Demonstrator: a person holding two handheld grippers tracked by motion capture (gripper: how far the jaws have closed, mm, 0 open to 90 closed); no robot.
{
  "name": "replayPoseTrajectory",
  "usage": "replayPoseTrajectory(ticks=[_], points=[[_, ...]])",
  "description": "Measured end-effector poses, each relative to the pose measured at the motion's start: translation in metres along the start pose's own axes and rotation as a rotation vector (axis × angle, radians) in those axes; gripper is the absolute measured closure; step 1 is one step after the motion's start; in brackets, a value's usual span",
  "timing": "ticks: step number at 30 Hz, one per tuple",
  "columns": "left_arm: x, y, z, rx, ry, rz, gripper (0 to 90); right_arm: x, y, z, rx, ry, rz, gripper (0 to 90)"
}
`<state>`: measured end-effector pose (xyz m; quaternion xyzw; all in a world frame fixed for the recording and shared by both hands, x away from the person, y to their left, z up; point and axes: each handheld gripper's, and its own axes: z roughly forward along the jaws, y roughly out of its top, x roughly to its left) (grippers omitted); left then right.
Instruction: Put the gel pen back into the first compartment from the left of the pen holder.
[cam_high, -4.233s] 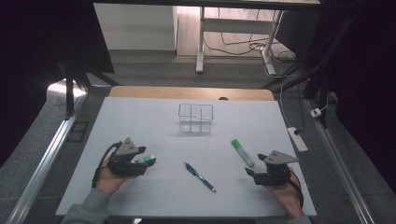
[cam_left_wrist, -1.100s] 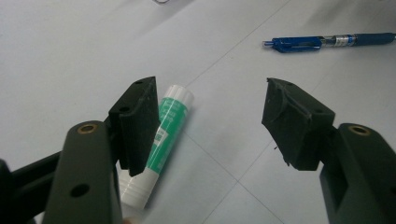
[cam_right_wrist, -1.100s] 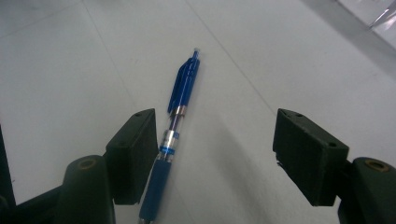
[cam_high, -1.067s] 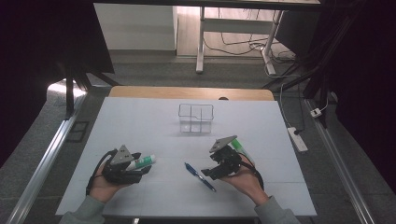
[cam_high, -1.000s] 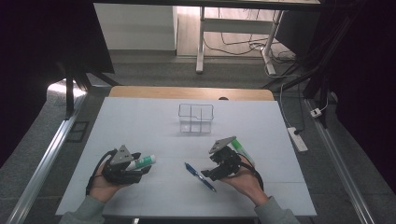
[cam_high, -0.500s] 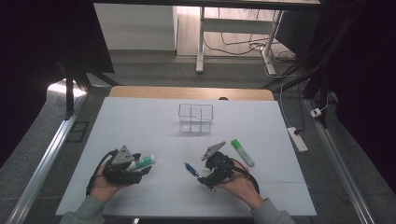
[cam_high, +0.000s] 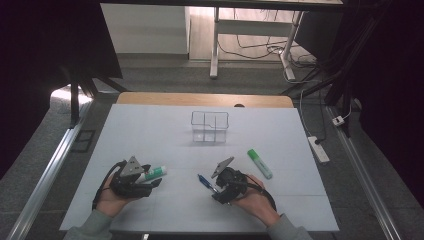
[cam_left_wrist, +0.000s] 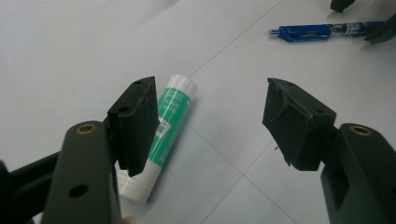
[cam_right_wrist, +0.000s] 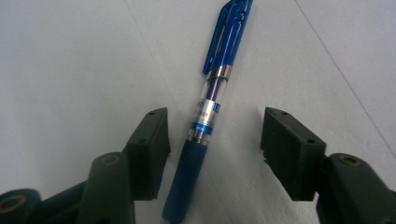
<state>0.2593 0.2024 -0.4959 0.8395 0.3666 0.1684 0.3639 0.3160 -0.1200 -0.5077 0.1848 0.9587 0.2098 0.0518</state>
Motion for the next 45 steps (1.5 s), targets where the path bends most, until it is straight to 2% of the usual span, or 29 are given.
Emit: replayPoseTrajectory(ticks=[8,9,10,12,14,15,16,23,30,32,39,45], points=[[-0.001,0.000,0.001,0.003,0.002,0.001,35.1,0.005,0.004,-0.002,0.039,-0.008,-0.022,61.3],[-0.001,0.000,0.001,0.003,0.003,0.002,35.1,0.005,0.005,-0.002,0.043,-0.008,-0.012,68.4],[-0.001,0.000,0.001,0.004,0.003,0.002,35.1,0.005,0.005,-0.002,0.043,-0.008,-0.012,68.4],[-0.001,0.000,0.001,0.005,0.003,0.003,35.1,0.007,0.005,-0.002,0.040,-0.006,0.010,74.5],[-0.001,-0.001,0.001,0.006,0.004,0.003,35.0,0.004,0.004,-0.003,0.044,-0.011,0.006,79.1],[-0.001,-0.001,0.001,0.007,0.005,0.003,35.0,0.004,0.004,-0.003,0.044,-0.011,0.006,79.1],[-0.001,-0.001,0.001,0.007,0.005,0.004,35.0,0.005,0.004,-0.002,0.037,-0.007,0.032,79.2],[0.000,-0.001,0.001,0.005,0.006,0.002,35.0,0.005,0.004,-0.003,0.036,-0.009,0.021,79.4],[-0.001,-0.001,0.000,-0.002,0.009,0.007,35.0,0.001,0.002,-0.014,-0.030,-0.001,0.048,79.5],[-0.002,0.000,0.000,-0.007,0.012,0.013,35.0,-0.002,0.001,-0.020,-0.065,0.012,0.062,79.5],[-0.007,0.002,0.000,-0.008,0.004,0.033,34.8,-0.008,0.000,-0.033,-0.121,0.033,0.079,79.5],[-0.008,0.003,0.001,-0.005,0.000,0.035,34.6,-0.012,-0.002,-0.044,-0.164,0.036,0.085,79.5]])
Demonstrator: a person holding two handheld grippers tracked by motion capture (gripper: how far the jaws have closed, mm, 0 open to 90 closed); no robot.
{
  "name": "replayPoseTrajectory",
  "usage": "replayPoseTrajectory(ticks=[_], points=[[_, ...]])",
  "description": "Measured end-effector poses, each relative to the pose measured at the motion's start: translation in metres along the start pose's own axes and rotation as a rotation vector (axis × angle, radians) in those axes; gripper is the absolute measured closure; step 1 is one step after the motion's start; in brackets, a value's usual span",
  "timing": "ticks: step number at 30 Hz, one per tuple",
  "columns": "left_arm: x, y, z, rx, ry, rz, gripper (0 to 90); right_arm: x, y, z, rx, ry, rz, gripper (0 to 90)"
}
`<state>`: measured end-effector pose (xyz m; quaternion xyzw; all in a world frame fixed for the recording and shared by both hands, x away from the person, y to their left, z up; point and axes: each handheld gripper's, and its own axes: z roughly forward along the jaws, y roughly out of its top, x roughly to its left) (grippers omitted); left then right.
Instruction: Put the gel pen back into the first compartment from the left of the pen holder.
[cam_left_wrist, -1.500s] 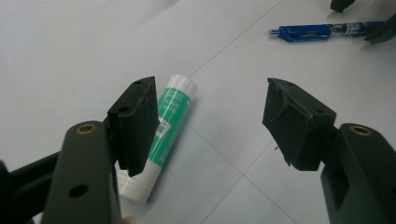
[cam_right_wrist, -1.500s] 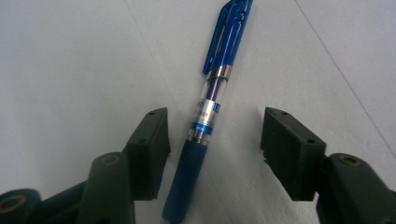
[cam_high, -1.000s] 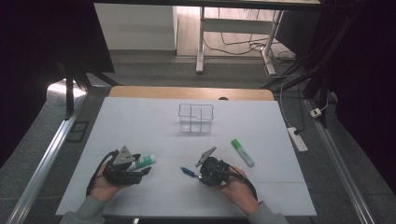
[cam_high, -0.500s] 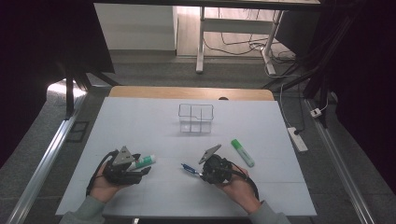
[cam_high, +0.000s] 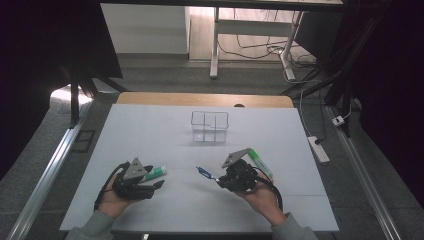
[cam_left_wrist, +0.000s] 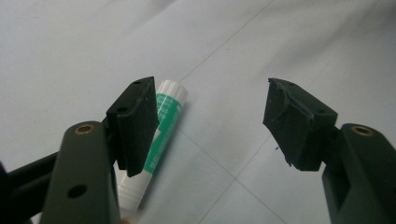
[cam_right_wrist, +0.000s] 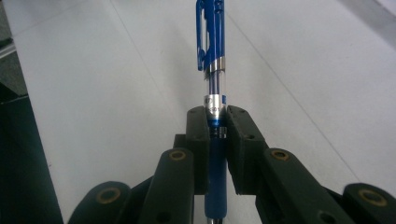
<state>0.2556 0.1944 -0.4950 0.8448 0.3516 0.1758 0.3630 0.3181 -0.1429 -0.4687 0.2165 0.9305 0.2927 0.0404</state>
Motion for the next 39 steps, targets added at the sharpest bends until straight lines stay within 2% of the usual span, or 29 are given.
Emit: replayPoseTrajectory(ticks=[8,20,31,39], points=[[-0.003,0.001,0.000,-0.007,-0.002,0.009,34.6,-0.002,0.002,-0.013,-0.045,0.001,0.010,79.5],[-0.007,0.003,0.001,-0.011,-0.006,0.027,34.6,-0.001,0.003,-0.017,-0.067,0.002,0.007,79.5],[-0.013,0.005,0.004,-0.007,-0.021,0.042,34.5,0.005,0.006,-0.010,-0.055,0.017,-0.021,79.5],[-0.017,0.007,0.006,-0.005,-0.037,0.058,34.2,0.006,0.005,-0.005,-0.048,0.020,-0.020,79.5]])
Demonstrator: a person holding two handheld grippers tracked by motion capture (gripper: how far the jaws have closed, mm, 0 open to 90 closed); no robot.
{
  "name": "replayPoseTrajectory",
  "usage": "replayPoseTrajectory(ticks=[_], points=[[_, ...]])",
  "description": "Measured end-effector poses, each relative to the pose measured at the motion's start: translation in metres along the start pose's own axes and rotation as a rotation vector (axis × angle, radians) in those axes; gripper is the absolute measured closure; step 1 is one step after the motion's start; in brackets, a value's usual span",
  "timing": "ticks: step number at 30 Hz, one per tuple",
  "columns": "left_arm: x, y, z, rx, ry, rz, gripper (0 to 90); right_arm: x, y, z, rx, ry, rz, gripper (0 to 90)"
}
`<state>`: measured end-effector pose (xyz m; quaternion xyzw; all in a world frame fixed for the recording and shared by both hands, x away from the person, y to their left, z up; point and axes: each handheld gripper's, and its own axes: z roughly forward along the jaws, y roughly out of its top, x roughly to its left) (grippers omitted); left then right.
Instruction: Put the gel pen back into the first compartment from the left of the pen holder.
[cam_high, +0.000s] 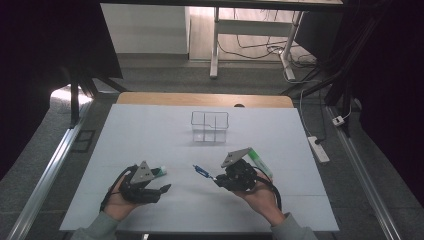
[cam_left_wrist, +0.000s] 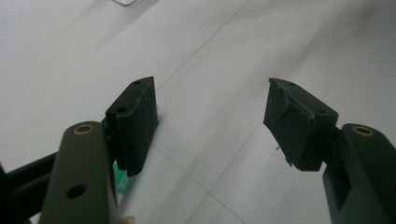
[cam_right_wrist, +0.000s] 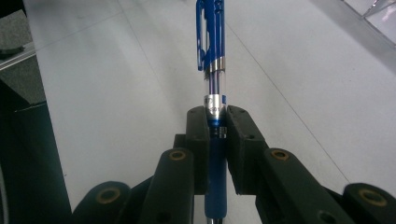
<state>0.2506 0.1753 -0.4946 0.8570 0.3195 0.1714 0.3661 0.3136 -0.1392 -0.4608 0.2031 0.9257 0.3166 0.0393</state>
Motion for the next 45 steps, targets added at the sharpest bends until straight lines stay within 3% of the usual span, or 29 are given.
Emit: replayPoseTrajectory(ticks=[24,45], points=[[-0.008,0.004,0.004,-0.001,-0.011,0.021,34.2,0.011,0.004,0.011,0.013,0.024,-0.055,79.5],[-0.014,0.007,0.010,0.011,-0.027,0.039,34.1,0.017,0.008,0.019,0.021,0.036,-0.075,79.5]])
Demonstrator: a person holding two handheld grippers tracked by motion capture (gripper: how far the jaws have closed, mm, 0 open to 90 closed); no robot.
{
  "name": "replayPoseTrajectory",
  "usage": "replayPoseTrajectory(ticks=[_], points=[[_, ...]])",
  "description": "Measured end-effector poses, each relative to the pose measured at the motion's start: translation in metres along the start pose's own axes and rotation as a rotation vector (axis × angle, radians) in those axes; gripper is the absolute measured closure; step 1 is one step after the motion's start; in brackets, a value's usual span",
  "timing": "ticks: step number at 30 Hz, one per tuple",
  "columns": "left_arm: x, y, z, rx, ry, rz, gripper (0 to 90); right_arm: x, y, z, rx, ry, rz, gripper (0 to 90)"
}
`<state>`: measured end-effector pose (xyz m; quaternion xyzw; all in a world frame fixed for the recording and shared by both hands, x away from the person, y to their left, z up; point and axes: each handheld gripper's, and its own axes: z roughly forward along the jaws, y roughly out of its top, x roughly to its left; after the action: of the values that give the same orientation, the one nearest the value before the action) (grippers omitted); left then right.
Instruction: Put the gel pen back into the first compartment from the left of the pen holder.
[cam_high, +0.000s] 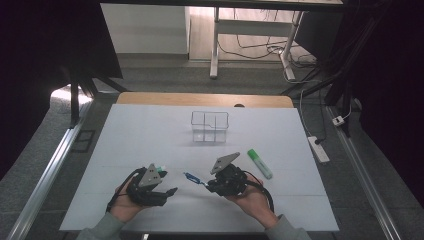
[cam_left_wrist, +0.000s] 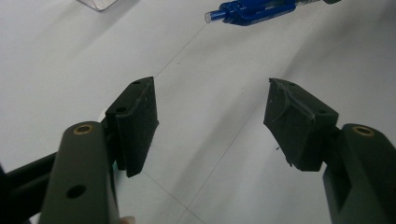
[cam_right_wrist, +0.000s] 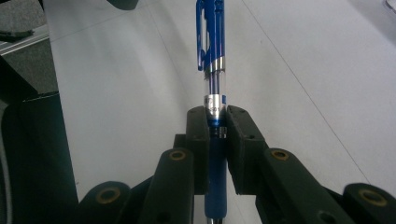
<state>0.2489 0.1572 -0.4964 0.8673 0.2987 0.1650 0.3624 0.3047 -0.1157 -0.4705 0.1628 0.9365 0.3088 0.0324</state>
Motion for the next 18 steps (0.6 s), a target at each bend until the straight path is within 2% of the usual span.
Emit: replayPoseTrajectory(ticks=[18], points=[[-0.0032,0.0021,0.0040,0.010,-0.003,0.014,35.0,0.0038,0.0032,0.0059,0.012,0.010,-0.023,79.5]])
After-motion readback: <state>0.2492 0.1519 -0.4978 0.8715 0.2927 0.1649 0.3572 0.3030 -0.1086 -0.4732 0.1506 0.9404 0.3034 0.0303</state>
